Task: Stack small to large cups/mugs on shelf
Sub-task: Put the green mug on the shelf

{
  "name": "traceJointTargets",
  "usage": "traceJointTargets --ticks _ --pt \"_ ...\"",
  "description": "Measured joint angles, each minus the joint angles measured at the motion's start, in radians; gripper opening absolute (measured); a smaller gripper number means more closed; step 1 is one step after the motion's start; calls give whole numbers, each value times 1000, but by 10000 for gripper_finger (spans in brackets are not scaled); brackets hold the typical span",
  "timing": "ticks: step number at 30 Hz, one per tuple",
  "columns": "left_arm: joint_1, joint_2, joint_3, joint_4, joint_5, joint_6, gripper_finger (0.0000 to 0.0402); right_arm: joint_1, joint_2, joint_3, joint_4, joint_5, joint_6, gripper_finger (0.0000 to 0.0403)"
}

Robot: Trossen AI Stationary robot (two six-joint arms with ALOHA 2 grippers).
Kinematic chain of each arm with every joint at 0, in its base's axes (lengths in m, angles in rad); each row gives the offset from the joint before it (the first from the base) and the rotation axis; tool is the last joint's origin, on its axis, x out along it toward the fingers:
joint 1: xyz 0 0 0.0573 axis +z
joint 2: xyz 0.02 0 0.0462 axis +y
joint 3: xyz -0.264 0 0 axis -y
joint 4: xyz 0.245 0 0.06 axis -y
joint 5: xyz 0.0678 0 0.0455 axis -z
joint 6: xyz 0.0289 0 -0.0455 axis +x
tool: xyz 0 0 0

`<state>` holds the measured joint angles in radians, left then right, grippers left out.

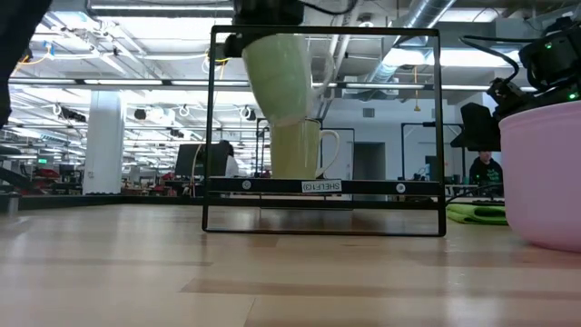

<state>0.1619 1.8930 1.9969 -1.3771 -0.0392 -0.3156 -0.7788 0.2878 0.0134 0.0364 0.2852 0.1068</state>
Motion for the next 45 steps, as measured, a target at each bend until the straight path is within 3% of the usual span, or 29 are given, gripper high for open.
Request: traceJointTargets --ticks 20,45 --pt "40 186 38 16 2 5 2 0 0 0 0 -1 17 268" --pt "78 213 36 2 59 5 2 0 0 0 -1 -4 17 268"
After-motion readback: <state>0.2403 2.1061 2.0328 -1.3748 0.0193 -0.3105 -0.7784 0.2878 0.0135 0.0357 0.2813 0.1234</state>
